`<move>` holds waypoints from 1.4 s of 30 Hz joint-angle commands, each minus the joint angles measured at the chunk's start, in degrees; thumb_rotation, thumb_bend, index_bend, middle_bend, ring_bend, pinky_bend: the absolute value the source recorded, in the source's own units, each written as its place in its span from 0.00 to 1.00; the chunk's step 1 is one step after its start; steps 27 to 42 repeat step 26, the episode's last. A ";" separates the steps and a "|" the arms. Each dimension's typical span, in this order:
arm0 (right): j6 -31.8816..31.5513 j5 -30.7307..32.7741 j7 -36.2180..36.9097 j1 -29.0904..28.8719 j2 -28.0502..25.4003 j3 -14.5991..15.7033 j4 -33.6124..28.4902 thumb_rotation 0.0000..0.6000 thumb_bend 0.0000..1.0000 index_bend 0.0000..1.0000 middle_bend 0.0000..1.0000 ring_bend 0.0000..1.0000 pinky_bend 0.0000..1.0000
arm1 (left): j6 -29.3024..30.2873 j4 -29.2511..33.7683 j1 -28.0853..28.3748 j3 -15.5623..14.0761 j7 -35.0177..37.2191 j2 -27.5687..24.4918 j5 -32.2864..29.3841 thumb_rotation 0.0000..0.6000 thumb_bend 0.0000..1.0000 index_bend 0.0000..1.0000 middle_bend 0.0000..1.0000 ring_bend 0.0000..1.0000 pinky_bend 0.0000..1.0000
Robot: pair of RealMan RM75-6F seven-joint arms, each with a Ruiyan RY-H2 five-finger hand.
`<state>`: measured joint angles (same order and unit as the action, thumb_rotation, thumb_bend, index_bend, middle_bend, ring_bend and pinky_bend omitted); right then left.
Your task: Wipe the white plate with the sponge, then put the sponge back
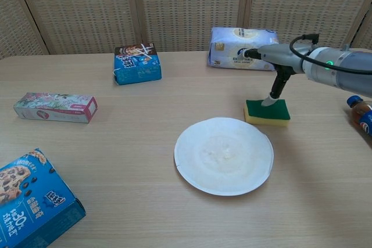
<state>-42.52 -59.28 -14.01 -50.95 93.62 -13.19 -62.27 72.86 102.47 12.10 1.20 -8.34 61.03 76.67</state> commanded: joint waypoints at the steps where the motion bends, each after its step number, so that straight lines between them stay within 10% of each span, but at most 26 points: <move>1: -9.97 -6.98 3.02 6.50 -9.20 1.62 -13.97 1.00 0.00 0.02 0.00 0.00 0.00 | 0.89 -0.24 -0.36 -0.06 -0.10 0.15 0.61 1.00 0.00 0.00 0.00 0.00 0.00; 19: -50.30 -29.66 5.57 36.17 -22.76 17.15 -30.22 1.00 0.00 0.02 0.00 0.00 0.00 | 8.49 -2.71 -4.14 -1.30 1.09 2.06 6.37 1.00 0.00 0.00 0.00 0.00 0.00; 42: -56.00 -32.56 3.13 41.14 -22.72 17.95 -30.91 1.00 0.00 0.02 0.00 0.00 0.00 | 9.56 -3.76 -4.91 -1.70 1.44 2.71 7.72 1.00 0.00 0.00 0.00 0.00 0.00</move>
